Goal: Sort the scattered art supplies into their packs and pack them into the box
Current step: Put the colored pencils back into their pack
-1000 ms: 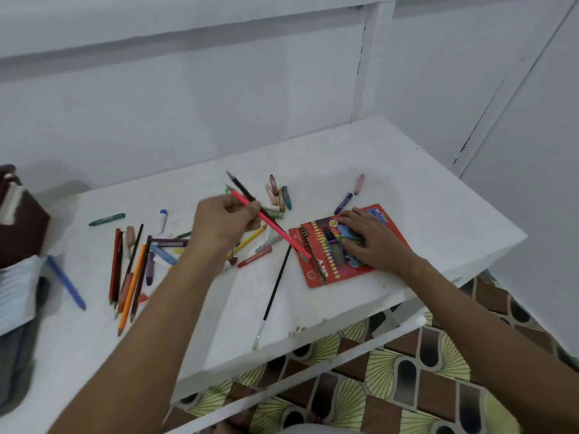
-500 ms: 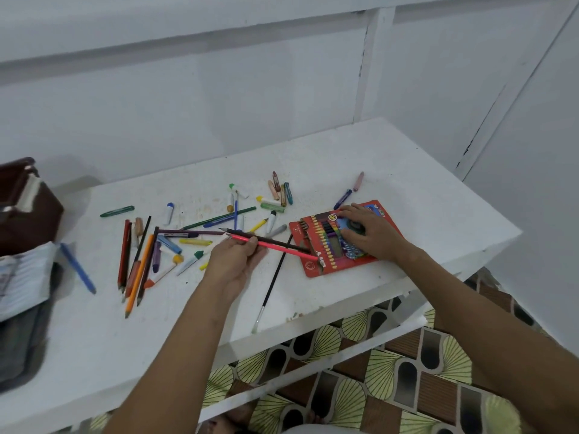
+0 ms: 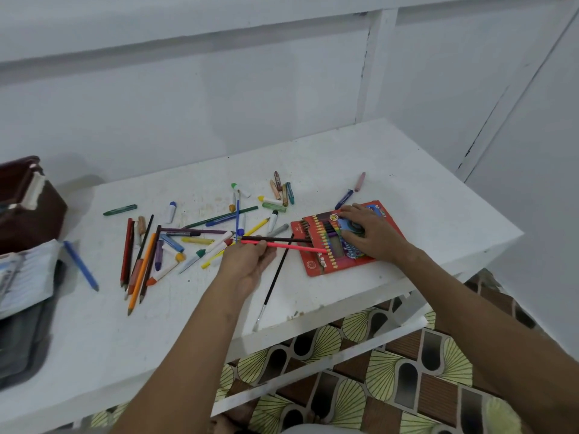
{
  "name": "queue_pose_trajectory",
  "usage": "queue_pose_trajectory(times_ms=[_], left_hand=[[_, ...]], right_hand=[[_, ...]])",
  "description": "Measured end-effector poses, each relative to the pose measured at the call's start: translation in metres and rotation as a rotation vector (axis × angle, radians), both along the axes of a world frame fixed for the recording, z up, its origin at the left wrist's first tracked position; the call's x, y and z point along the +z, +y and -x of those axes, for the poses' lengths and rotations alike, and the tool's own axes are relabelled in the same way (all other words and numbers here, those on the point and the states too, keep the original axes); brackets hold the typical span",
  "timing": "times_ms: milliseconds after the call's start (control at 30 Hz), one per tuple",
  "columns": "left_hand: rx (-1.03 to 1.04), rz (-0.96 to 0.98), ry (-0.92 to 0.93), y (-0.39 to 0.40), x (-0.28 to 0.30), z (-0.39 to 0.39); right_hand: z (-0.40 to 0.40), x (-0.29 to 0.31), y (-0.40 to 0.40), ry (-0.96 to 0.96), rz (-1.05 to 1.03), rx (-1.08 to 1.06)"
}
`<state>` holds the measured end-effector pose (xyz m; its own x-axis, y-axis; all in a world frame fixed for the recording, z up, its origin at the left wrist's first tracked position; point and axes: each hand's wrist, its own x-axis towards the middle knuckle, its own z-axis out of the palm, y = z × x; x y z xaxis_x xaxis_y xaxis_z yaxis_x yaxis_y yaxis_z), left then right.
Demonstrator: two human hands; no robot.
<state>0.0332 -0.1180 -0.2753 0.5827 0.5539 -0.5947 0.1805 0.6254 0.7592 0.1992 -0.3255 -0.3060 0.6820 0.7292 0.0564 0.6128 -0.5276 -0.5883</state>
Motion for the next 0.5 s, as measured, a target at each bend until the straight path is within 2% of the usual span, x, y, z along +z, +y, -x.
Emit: queue_pose_trajectory(times_ms=[367,500], left_hand=[[0.021,-0.033,0.055,0.017,0.009,0.005],[0.028,-0.066,0.012,0.009,0.01,0.005]], right_hand=[[0.001,-0.001,0.001,-0.012,0.014,-0.014],[0.0,-0.002,0.001,-0.009,0.009,-0.016]])
